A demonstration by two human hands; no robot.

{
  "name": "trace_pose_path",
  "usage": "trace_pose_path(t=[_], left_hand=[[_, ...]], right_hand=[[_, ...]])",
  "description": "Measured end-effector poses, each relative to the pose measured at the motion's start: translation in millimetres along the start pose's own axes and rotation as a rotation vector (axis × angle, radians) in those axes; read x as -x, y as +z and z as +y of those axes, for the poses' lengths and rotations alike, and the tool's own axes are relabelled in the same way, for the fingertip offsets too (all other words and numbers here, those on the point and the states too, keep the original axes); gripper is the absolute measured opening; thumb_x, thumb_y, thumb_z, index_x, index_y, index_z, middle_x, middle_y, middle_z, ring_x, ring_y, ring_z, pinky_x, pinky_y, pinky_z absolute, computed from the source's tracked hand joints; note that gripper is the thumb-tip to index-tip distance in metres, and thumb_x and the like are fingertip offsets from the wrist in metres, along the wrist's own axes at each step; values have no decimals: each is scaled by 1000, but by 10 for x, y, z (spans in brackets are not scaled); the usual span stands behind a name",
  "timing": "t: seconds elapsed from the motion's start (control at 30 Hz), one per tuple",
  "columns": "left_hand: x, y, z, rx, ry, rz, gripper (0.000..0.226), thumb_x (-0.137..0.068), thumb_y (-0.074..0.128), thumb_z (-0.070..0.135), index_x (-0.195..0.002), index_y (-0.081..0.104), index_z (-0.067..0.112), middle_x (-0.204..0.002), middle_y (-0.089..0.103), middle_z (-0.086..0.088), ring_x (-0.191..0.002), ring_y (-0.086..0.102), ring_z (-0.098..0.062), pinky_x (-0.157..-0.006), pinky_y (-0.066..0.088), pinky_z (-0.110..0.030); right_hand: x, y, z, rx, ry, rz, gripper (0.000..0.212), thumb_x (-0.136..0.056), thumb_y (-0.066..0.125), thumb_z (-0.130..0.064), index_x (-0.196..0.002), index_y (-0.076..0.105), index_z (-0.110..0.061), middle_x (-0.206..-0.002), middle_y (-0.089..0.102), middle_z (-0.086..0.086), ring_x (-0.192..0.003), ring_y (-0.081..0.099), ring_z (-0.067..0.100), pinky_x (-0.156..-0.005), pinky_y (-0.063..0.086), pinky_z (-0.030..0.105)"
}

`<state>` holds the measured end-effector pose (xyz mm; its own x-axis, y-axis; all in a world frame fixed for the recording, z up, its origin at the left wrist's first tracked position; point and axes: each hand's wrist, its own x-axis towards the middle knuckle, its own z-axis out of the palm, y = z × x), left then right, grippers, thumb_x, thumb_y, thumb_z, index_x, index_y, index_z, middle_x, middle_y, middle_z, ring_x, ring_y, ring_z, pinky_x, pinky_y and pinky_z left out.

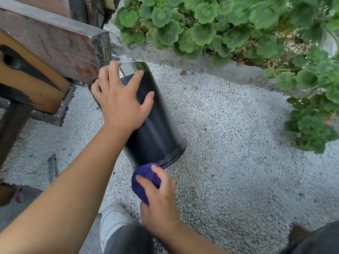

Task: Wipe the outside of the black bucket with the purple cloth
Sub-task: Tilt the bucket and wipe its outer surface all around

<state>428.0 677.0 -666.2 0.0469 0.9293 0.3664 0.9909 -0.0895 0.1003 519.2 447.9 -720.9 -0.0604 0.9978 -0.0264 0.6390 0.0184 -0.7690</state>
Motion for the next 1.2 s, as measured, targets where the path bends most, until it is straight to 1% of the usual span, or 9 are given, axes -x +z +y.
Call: trace_pose_path(t=[0.23,0.33,0.47,0.57,0.73,0.9,0.97,1.03,1.2], left_hand=[[-447,-235,137,-65,-199,-393,86,-74,74,53,-143,35,20,-136,40,-18,-124,38,-45,-96,39,-60],[-700,-349,80,-42,-202,-597,77,-80,73,46,-140,41,11,-134,48,-23,-122,46,-46,-95,45,-53],[-688,-499,-39,46,-148,-567,46,-85,70,40,-103,59,0,-104,62,-22,-98,57,-40,-72,42,-39],[-518,-627,-241,180,-166,-561,39,-82,75,41,-80,61,4,-80,62,-17,-77,59,-36,-63,45,-39],[-390,-719,-596,518,-192,-584,21,-78,79,35,-75,63,23,-58,58,9,-45,48,-3,-49,37,-26],[-390,-609,-692,547,-158,-680,13,-86,72,12,-81,63,21,-80,62,0,-66,51,-11,-64,39,-26],[-450,-558,-623,490,-136,-665,6,-87,70,32,-88,66,28,-86,65,3,-72,55,-12,-64,40,-28],[-522,-481,-480,394,-113,-609,33,-84,60,56,-97,63,26,-91,64,-1,-87,59,-23,-71,41,-33],[-543,-178,-136,154,-139,-320,54,-85,56,63,-86,46,10,-83,52,-11,-96,57,-41,-73,43,-42]], right_hand=[[216,-163,581,-4,55,-290,53,-70,53,-25,-122,60,-32,-140,40,-9,-120,45,24,-103,40,34],[151,-170,706,-257,505,-70,43,-75,58,-7,-104,69,-36,-124,47,-11,-118,54,26,-105,36,23],[-375,-388,835,-960,1075,386,51,-81,49,4,-89,64,-44,-106,64,10,-77,67,51,-69,58,61],[-651,-580,984,-1132,1072,469,44,-81,47,5,-103,62,-31,-111,64,11,-57,66,40,-64,58,57],[-767,-573,1153,-1210,1116,580,38,-80,48,2,-96,64,-29,-112,64,17,-79,60,34,-91,47,67],[-704,-455,1123,-1174,1091,461,40,-78,48,1,-101,66,-26,-105,62,15,-82,55,33,-84,51,58],[-754,-453,1111,-1149,1039,470,43,-79,48,3,-107,67,-24,-104,64,13,-85,57,34,-87,50,62],[-881,-487,1127,-1151,1026,533,47,-83,47,4,-119,61,-22,-108,64,10,-96,61,42,-91,48,67],[-1329,-648,1267,-1101,956,570,41,-87,47,-1,-104,55,-37,-115,64,6,-100,66,46,-91,51,61]])
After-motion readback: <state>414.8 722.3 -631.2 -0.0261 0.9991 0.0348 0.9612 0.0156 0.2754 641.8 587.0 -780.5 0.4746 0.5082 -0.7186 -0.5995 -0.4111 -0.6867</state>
